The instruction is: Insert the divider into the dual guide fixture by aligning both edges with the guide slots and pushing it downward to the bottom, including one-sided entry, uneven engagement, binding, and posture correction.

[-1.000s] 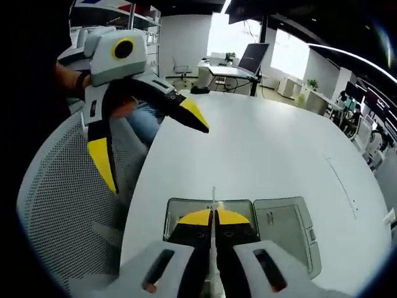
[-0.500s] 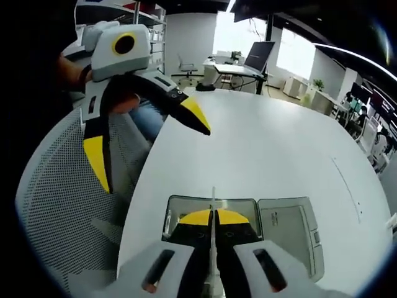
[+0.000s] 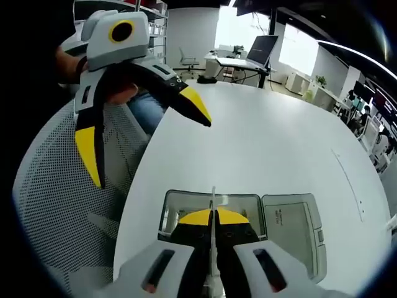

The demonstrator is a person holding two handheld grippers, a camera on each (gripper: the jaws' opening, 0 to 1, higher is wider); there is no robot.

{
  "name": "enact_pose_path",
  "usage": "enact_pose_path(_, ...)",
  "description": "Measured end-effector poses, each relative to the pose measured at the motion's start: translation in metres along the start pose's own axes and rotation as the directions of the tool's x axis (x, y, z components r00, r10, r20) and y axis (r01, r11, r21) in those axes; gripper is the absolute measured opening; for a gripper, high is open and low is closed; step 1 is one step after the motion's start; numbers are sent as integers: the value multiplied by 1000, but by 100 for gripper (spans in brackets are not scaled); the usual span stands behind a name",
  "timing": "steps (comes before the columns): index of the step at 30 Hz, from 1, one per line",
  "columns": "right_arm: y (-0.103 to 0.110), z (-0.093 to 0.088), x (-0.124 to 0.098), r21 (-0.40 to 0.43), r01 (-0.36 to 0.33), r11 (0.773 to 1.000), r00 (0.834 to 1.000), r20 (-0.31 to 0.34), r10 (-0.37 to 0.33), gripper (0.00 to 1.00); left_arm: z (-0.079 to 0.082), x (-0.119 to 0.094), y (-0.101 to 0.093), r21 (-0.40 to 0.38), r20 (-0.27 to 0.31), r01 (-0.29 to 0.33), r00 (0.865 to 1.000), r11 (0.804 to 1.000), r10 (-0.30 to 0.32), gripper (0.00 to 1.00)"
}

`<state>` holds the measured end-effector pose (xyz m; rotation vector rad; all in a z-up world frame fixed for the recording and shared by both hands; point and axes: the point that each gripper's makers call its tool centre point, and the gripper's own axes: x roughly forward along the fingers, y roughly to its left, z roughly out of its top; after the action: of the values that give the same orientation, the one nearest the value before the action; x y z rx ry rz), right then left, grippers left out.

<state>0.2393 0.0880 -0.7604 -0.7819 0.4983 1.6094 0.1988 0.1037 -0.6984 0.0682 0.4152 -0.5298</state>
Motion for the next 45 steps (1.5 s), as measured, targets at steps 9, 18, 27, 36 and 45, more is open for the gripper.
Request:
enact_pose_path(9,2,-7,9,3,-5,1000,997,-72,5,0,-1,0,1,-3,-4,-2,1000,1000,2,70)
enact_pose_path(18,1,-9,12,9,-4,1000,994,-108,5,0,-3,0,-1,8,-15,7,1000,1000,-7,70)
enact_pose_path(27,3,-10,13,-3,-6,1000,991,-133,5,0,-6,1,-3,9,-29,15,999,1000,-15,70)
enact_pose_path(36,-1,-13,14,54,22,998,989,-144,-14,0,-7,2,-6,15,-39,26,999,1000,-25,70)
enact_pose_path(45,-3,-10,14,143,69,987,992,-116,-52,4,-10,2,-4,7,-50,22,999,1000,-21,70)
